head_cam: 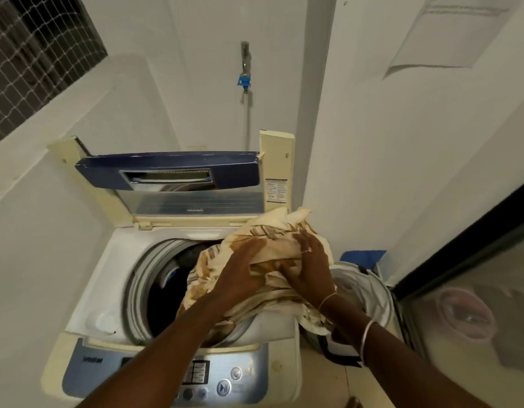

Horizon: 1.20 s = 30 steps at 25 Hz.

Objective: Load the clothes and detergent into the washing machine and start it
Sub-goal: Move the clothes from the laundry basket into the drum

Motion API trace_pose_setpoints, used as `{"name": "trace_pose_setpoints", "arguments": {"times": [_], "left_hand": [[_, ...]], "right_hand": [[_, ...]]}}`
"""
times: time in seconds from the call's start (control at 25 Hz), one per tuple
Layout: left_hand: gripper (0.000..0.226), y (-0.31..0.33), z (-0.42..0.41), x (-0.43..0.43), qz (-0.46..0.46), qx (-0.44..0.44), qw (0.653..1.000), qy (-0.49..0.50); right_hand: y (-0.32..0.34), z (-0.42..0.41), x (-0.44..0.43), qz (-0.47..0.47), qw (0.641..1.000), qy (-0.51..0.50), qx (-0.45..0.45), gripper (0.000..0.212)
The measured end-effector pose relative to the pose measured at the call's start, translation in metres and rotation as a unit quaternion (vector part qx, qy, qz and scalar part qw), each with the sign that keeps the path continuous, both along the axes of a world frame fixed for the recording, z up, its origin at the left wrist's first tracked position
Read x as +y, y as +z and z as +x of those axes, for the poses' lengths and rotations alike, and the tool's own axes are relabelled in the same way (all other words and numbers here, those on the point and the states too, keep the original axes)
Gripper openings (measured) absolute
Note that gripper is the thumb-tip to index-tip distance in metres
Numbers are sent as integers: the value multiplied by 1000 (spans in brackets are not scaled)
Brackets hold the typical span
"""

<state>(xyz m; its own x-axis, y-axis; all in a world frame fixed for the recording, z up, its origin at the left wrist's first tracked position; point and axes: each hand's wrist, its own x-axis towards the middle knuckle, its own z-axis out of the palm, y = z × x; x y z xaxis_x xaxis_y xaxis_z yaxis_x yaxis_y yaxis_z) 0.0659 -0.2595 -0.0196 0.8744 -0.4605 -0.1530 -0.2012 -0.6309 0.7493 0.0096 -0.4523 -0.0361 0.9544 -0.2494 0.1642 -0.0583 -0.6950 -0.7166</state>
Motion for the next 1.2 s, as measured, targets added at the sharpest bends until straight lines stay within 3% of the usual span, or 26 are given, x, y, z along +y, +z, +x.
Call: {"name": "trace_pose_setpoints", "arguments": {"times": [0.08,0.16,0.24,0.32,0.44,0.56,0.68,0.84,0.96,1.08,1.2], "left_hand": [[95,7,4,-30,112,-116,981,-108],[113,8,11,-54,236,-177,939,-176],[124,3,23,-70,292,-146,925,-193],[129,5,29,-80,306,-114,922,-206],[126,6,32,-85,315,-102,924,-190],[125,4,31,-87,296,-114,930,-186],[133,6,32,-73,258,-96,943,-188],[136,14,25,-70,217,-102,955,-175],[102,39,20,-69,210,-92,973,30],[87,83,14,-29,-32,-100,993,46],[60,116,16,17,-147,-108,975,129]], "right_hand": [[-9,-11,-27,86,996,1,12,105],[-17,-17,-41,130,987,37,85,128],[-30,-13,-54,166,972,45,162,150],[-47,-4,-65,126,970,75,196,157],[-59,10,-71,49,956,126,261,128],[-61,14,-66,40,958,73,273,78],[-51,1,-67,28,979,-1,201,40],[-16,-9,-55,43,998,-27,42,42],[37,-1,-22,38,996,39,-71,42],[108,9,18,17,982,67,-177,39],[146,17,50,58,958,116,-257,66]]}}
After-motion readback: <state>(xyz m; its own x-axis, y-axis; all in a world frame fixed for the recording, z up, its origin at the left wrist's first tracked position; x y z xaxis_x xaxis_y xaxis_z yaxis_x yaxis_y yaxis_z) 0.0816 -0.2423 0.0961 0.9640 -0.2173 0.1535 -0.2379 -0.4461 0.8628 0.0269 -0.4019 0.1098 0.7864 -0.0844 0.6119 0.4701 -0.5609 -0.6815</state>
